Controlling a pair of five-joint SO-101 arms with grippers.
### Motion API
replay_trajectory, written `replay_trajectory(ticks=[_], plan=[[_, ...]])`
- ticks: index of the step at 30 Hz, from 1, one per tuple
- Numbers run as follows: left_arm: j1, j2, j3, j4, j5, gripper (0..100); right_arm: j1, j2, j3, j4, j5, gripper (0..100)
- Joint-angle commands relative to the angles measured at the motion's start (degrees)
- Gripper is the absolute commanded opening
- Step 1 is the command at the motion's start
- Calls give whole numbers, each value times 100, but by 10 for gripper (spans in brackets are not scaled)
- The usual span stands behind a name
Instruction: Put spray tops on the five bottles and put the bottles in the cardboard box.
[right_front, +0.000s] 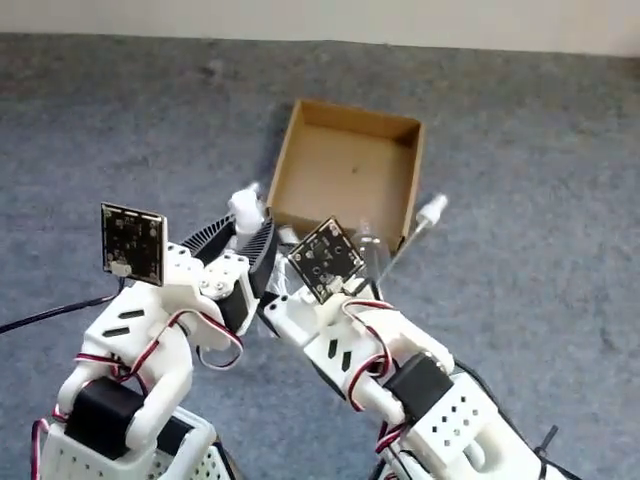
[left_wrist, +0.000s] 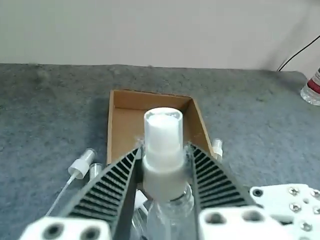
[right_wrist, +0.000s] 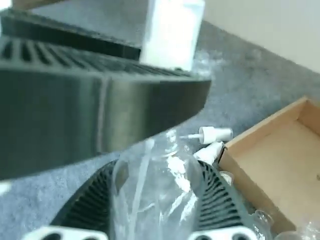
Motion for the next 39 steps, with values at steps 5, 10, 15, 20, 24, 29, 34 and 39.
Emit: replay_trajectory(ticks=[5, 10, 15, 20, 24, 29, 34, 39], plan=[[154, -22, 171, 26, -800, 5, 136, -171, -171, -198, -79, 5], [154, -22, 330, 53, -826, 6, 127, -171, -92, -479, -105, 5], [154, -22, 312, 70, -826, 117, 127, -171, 523, -1182, -79, 5], [92, -66, 242, 62, -835, 148, 136, -171, 708, -1244, -62, 5], [-75, -532, 92, 158, -1011, 152, 136, -171, 725, -1253, -62, 5], [-251, -1270, 31, 255, -1310, 152, 136, -171, 725, -1253, -62, 5], [-242, -1771, -303, 413, -1486, 152, 145, -163, 725, -1253, -62, 5], [-251, -1771, -708, 527, -1591, 152, 145, -163, 752, -1253, -53, 5]])
